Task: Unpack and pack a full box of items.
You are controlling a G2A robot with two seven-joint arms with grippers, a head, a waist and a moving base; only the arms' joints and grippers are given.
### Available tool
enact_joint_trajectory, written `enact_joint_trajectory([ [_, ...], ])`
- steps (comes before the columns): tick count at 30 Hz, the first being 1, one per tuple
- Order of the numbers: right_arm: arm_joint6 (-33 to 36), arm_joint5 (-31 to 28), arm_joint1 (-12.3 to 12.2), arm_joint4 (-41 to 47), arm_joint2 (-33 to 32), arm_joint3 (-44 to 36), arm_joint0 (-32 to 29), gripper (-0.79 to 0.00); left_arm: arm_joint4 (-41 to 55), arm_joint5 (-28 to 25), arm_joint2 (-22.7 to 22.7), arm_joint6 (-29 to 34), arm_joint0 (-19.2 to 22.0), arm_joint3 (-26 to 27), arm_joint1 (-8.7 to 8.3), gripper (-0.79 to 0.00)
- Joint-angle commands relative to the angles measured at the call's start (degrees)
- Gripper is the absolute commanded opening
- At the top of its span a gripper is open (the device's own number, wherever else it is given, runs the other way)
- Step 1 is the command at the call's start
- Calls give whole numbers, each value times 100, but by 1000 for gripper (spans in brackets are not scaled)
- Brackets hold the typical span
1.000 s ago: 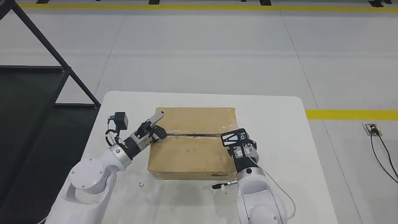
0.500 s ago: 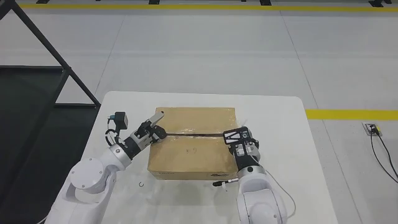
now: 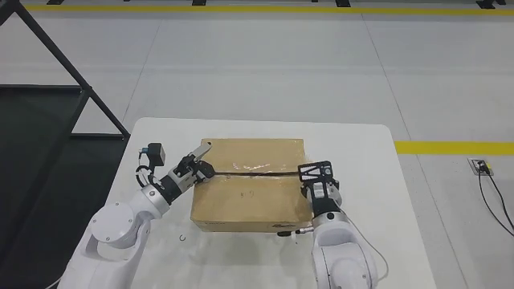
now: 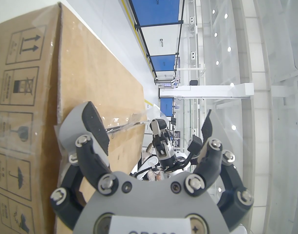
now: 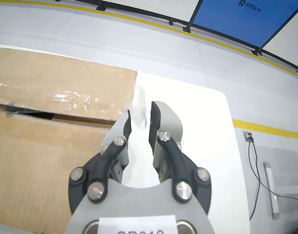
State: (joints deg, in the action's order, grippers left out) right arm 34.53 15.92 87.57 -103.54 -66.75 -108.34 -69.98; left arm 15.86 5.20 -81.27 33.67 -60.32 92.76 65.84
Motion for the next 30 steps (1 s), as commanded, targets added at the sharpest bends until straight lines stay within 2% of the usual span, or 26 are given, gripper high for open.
enact_joint_trajectory([
  [1,-2,11,6,40,-22,-7,-6,-539,6,-7,2,4,3,-2,-1,0],
  [7,-43,-81,18,116,-66,-46,-37,-533,8,-19,-2,-6,7,-21,-7,0],
  [8,-56,-85,22,122,-72,-49,-40,-576,10,-28,-4,-11,3,-24,-8,0],
  [10,-70,-104,25,113,-76,-48,-42,-757,12,-33,-9,-7,-1,-25,-10,0],
  [11,-79,-105,27,116,-78,-51,-46,-785,17,-35,-13,-9,-3,-25,-11,0],
  [17,-64,-254,29,82,-106,-259,-106,-785,35,-63,-25,-3,-27,-22,-18,0],
  [24,337,-821,-8,-168,-168,-741,-238,-785,68,-99,-12,13,-52,-11,-21,0],
  [30,337,-821,-8,-168,-168,-741,-238,-785,78,-104,-19,15,-74,2,-27,0],
])
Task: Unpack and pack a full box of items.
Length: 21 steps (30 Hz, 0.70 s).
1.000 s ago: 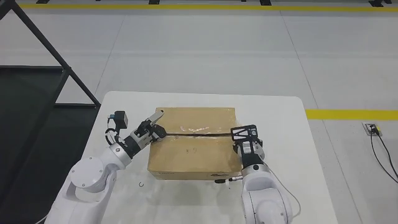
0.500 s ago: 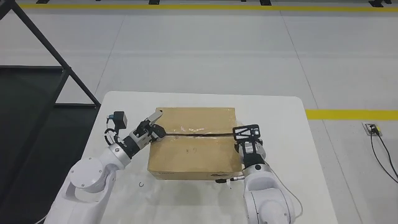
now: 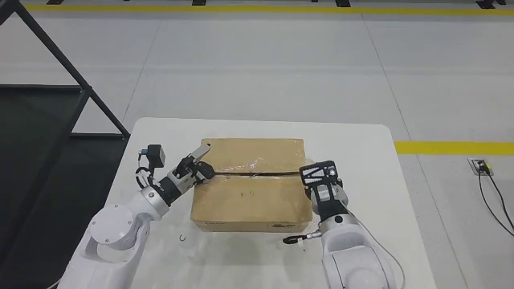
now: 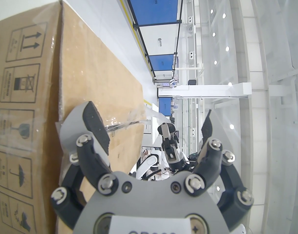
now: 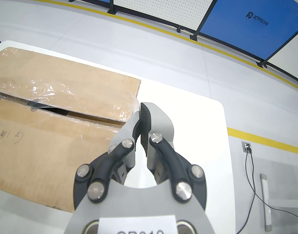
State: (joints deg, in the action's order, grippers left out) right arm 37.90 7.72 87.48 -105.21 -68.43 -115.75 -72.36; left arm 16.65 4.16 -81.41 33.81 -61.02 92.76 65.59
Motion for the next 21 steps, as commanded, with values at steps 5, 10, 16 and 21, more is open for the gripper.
enact_joint_trajectory([
  [5,-35,-34,-3,-7,-3,14,-20,-785,-15,13,-19,17,-21,19,-10,0],
  [10,175,-207,-7,188,-71,-280,-134,-785,-1,-2,-30,9,-46,42,-15,0],
  [16,617,-468,-11,735,-168,-784,-354,-785,16,-16,3,17,-36,36,-15,0],
  [21,976,-684,-10,1526,-311,-1057,-400,-785,40,-39,44,21,-1,-7,-11,0],
])
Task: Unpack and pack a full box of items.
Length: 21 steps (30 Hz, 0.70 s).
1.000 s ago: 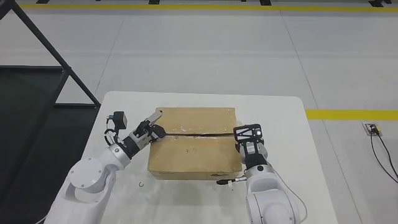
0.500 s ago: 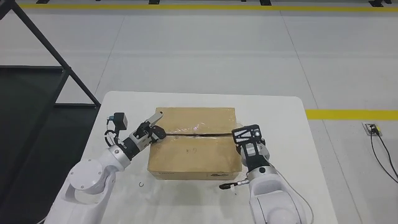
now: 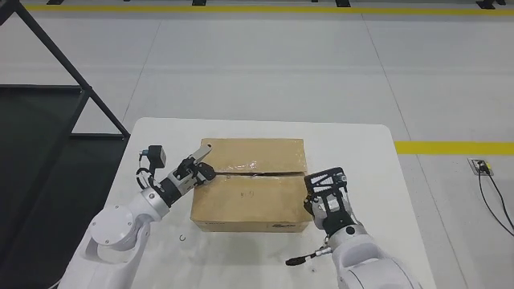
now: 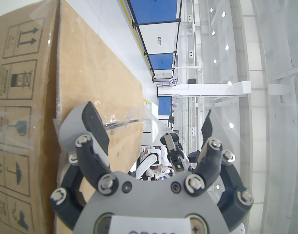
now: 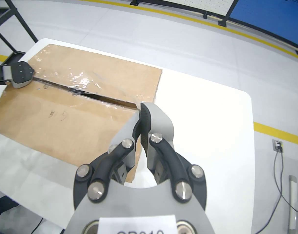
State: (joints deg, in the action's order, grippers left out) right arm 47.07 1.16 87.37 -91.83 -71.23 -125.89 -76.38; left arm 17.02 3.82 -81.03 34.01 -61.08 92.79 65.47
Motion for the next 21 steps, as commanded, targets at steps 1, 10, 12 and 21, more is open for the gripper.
enact_joint_trajectory([
  [1,120,-81,-1,338,-64,-84,7,-785,4,-11,12,-2,10,-18,1,0],
  [10,668,-644,-47,2044,-507,-517,57,-785,38,-49,2,20,34,-62,-5,0],
  [12,689,-668,-51,2068,-527,-532,64,-785,54,-56,-9,19,35,-70,-6,0],
  [21,689,-668,-51,2068,-527,-532,64,-785,111,-72,-39,48,46,-96,-15,0],
])
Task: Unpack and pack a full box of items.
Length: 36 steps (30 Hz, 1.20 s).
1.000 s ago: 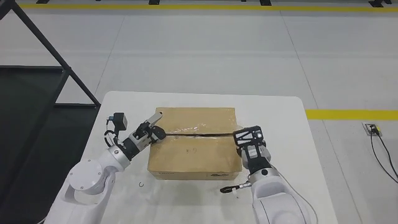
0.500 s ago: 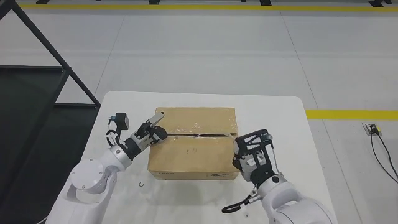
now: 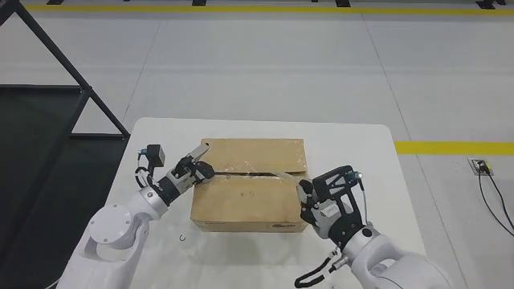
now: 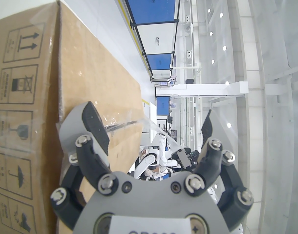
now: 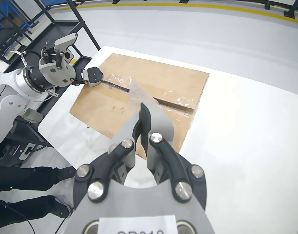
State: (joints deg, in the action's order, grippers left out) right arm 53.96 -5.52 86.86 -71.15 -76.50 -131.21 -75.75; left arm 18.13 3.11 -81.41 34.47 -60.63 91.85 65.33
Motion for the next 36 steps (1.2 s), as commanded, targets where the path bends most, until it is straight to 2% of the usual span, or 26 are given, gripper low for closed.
enact_joint_trajectory([
  [1,-35,0,-1,13,1,-3,-9,-785,2,-2,-1,4,2,-3,-2,0],
  [4,-99,-106,-21,431,-31,-222,-165,-785,10,-16,-1,15,4,-9,-4,0],
  [9,524,-135,-62,1672,-256,-344,-163,-785,28,-22,17,20,20,-27,-4,0],
  [14,1257,187,-109,2580,-462,-344,73,-785,48,-33,46,30,52,-52,-2,0],
  [20,1687,474,-166,3655,-672,-344,336,-785,67,-45,55,34,62,-82,-3,0],
  [26,1807,758,-230,4356,-838,-212,525,-785,59,-64,22,50,40,-87,-14,0],
  [36,1702,1496,-346,4294,-936,313,1028,-785,61,-69,1,59,8,-71,-25,0],
])
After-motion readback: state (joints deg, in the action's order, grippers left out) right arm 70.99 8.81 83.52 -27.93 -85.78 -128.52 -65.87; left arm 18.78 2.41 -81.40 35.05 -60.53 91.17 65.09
